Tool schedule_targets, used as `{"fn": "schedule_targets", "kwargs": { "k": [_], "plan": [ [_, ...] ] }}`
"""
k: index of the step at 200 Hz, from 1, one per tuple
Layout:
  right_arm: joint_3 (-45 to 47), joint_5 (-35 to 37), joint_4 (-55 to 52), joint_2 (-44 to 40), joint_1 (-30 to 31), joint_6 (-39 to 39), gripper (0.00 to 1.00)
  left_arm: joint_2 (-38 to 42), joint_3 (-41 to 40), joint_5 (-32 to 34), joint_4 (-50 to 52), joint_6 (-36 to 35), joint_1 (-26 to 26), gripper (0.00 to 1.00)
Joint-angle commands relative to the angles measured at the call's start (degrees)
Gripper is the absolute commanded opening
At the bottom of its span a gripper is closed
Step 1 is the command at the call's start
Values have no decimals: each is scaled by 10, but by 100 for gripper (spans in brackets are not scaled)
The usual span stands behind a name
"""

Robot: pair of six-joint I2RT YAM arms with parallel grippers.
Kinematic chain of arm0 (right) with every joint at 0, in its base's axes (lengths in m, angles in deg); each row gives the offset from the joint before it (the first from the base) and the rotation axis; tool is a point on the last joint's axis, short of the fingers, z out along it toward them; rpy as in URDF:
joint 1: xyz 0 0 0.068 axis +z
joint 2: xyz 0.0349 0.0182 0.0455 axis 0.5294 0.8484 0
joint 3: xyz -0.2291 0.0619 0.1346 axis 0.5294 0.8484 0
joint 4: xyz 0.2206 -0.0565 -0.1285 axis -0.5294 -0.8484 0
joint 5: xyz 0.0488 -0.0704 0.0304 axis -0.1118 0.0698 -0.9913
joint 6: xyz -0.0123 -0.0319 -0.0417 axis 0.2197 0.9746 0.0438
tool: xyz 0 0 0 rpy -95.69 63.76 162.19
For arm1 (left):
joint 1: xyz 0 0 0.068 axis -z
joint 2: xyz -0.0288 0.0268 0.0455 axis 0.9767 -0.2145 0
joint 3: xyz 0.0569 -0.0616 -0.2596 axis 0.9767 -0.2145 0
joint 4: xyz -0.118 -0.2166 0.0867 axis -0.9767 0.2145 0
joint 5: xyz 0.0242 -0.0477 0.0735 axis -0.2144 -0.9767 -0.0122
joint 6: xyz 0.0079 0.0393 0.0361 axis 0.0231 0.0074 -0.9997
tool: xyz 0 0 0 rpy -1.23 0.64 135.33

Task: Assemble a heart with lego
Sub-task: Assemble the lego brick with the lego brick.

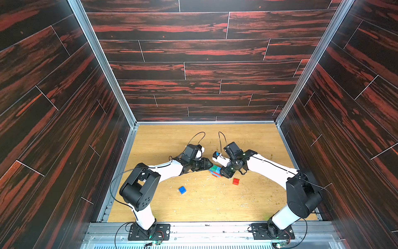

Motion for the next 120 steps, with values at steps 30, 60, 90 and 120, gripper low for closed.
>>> {"fn": "schedule_targets", "kwargs": {
  "k": [30,60,90,120],
  "plan": [
    [-3,-8,30,-57,-12,-19,63,2,17,-3,21,-13,2,56],
    [-10,23,22,-17,-14,-34,64,5,16,0,26,-17,2,56],
    [-18,32,28,12,-13,-47,66,2,19,0,27,-17,3,56],
    [-11,49,22,19,-13,-52,67,2,16,0,29,-17,4,56]
  ]
}}
